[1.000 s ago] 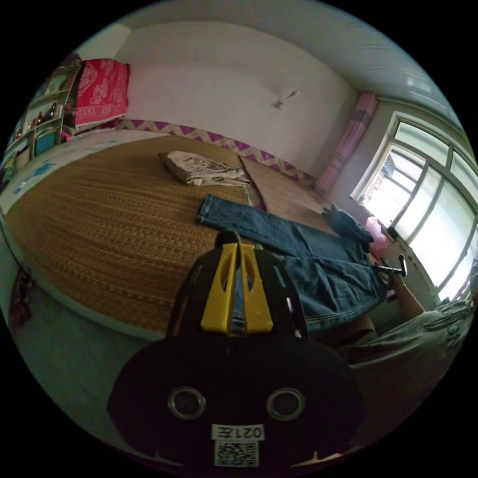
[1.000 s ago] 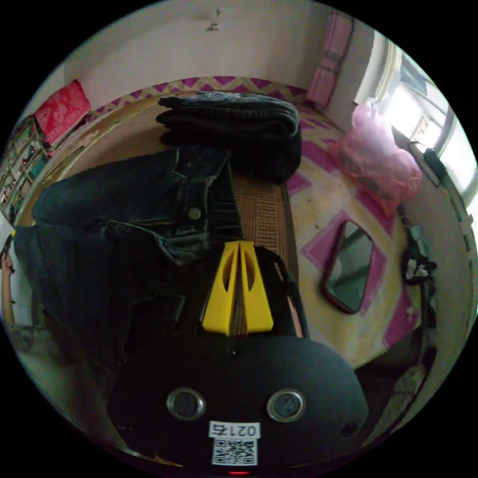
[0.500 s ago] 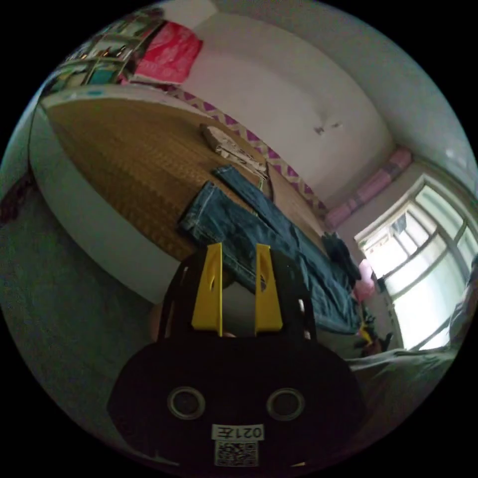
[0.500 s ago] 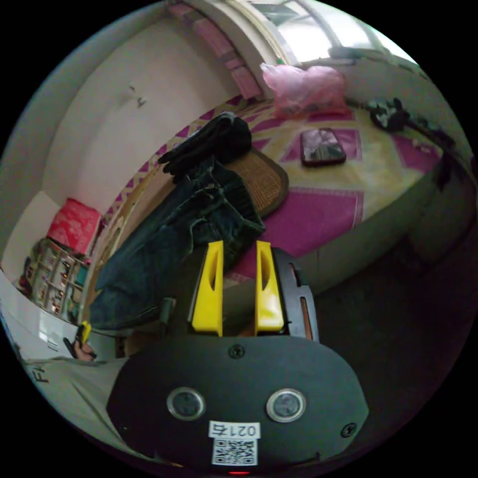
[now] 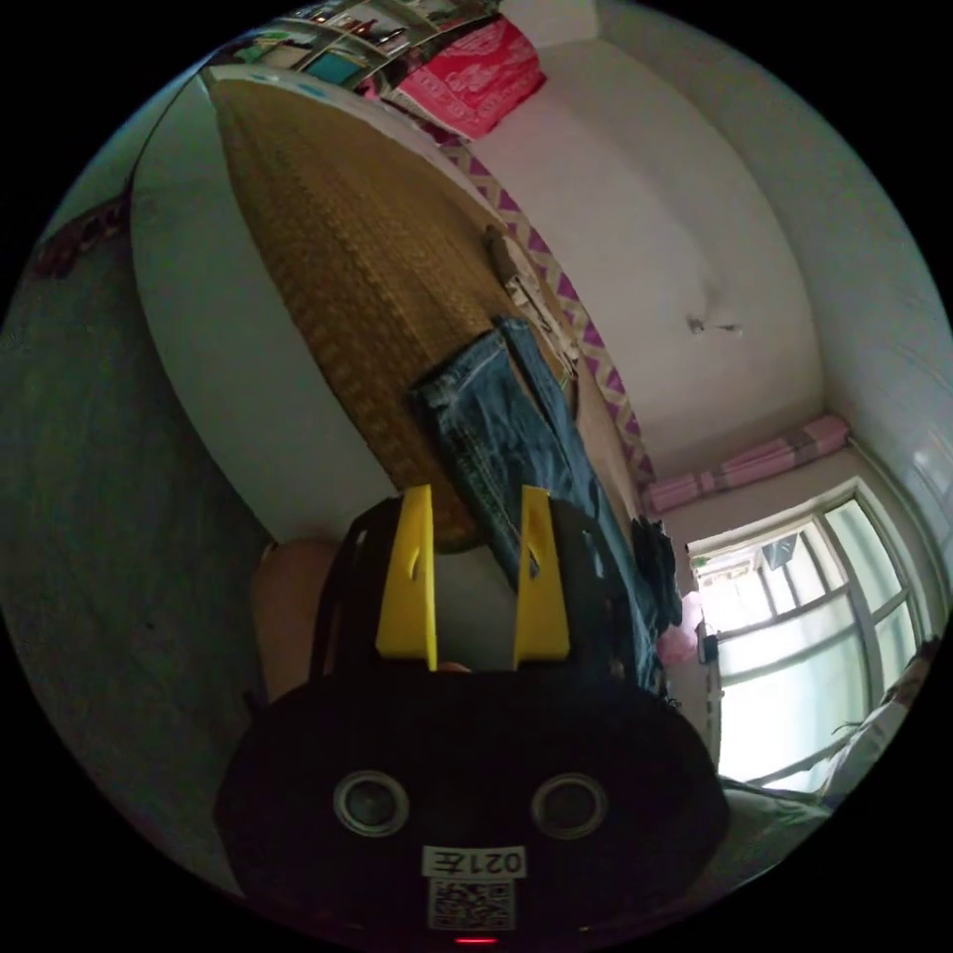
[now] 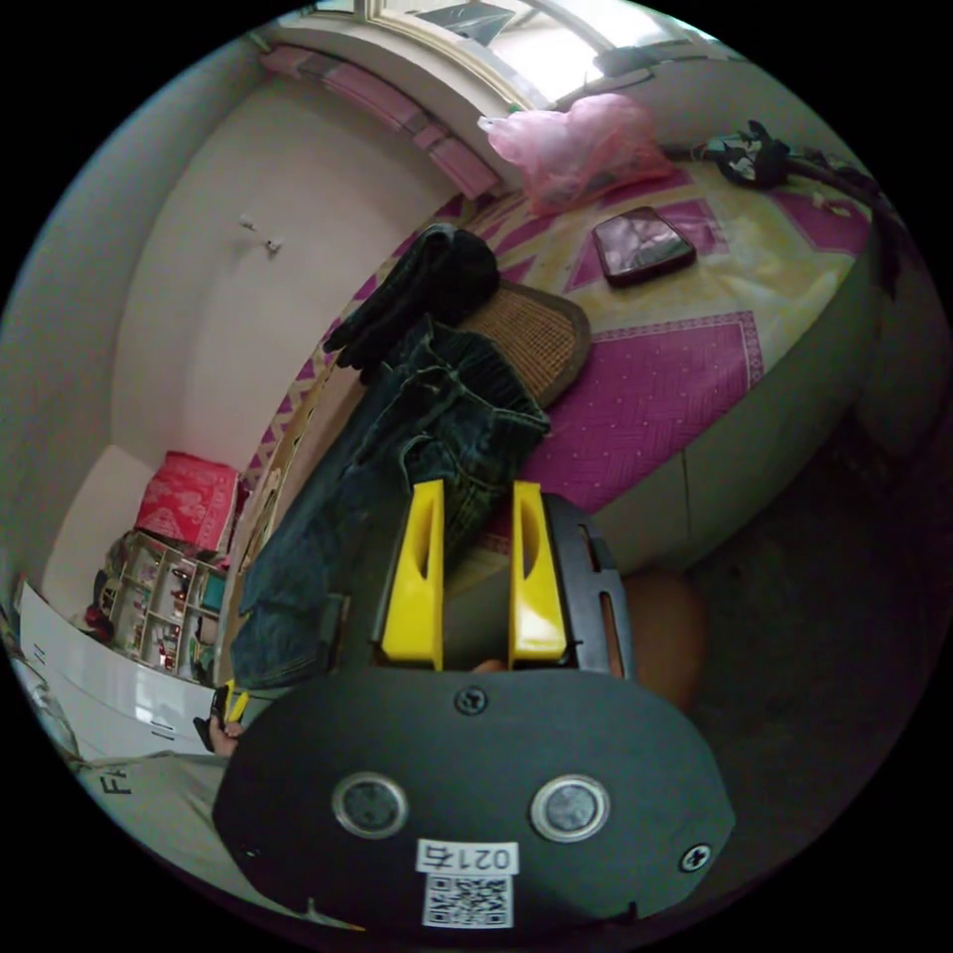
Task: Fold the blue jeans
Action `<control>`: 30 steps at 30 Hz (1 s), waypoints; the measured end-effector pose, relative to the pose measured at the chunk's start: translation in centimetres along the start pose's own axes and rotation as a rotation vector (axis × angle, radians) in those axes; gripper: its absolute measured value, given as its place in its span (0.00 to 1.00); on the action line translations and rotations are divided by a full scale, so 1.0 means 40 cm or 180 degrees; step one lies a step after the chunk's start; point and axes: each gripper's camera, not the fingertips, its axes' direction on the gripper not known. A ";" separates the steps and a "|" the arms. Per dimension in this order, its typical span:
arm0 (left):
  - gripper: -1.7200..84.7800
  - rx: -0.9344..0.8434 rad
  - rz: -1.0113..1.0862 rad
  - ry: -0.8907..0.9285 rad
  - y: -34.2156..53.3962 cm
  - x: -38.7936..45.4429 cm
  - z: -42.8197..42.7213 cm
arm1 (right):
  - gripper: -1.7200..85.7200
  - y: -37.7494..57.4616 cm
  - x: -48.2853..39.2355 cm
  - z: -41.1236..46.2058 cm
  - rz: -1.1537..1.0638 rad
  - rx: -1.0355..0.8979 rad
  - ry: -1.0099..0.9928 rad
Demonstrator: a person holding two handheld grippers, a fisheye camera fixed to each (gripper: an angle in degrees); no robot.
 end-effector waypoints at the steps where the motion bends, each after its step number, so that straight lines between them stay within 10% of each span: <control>1: 0.16 -0.0005 -0.0087 0.0064 0.003 -0.014 0.007 | 0.14 -0.003 0.004 0.000 0.0005 -0.0016 -0.0015; 17: 0.01 -0.0037 0.0108 0.0401 -0.034 0.059 0.077 | 0.03 -0.047 0.062 0.011 0.0229 -0.0284 -0.0794; 30: 0.01 -0.0585 0.1323 -0.0224 -0.457 0.603 0.408 | 0.03 -0.506 -0.214 0.232 0.0009 -0.0390 -0.1259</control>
